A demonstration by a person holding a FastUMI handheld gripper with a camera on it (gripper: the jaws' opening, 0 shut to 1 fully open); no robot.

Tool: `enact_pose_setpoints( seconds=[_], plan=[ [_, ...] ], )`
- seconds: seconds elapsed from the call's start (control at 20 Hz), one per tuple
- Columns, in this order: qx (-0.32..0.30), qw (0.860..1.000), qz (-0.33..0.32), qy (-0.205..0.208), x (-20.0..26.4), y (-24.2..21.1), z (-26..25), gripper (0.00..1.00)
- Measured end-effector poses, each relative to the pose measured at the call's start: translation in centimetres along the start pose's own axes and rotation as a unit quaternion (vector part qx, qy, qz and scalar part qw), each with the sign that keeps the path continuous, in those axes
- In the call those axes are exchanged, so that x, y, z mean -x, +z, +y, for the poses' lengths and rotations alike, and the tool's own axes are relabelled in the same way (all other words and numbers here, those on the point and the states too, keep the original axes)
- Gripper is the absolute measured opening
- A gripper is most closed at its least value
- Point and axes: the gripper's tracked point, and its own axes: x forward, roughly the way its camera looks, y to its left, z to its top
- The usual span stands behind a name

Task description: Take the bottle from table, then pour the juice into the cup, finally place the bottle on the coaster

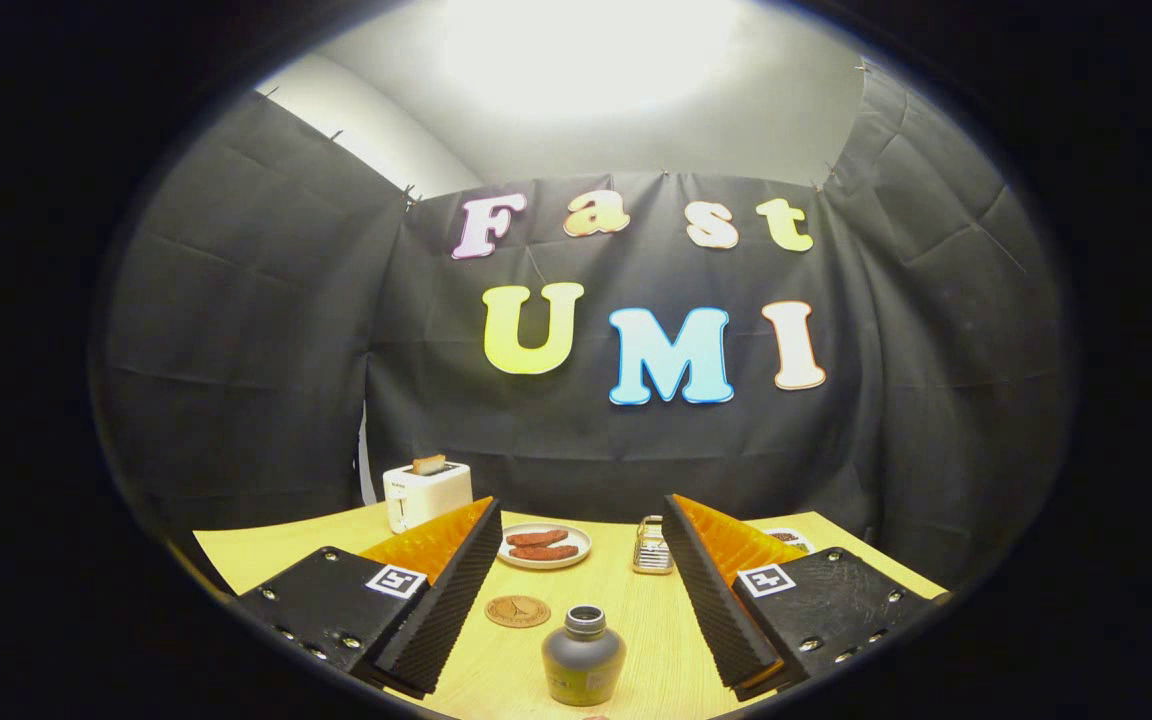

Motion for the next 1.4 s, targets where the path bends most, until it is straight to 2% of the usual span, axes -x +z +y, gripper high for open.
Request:
enact_pose_setpoints(
  seconds=[0.75, 1.4],
  plan=[
    [-0.003, 0.994, 0.111, 0.025, -0.8, -10.5, 0.4, 0.98],
    [-0.005, 0.984, 0.175, 0.03, -0.8, -16.9, 0.2, 0.98]
  ],
)
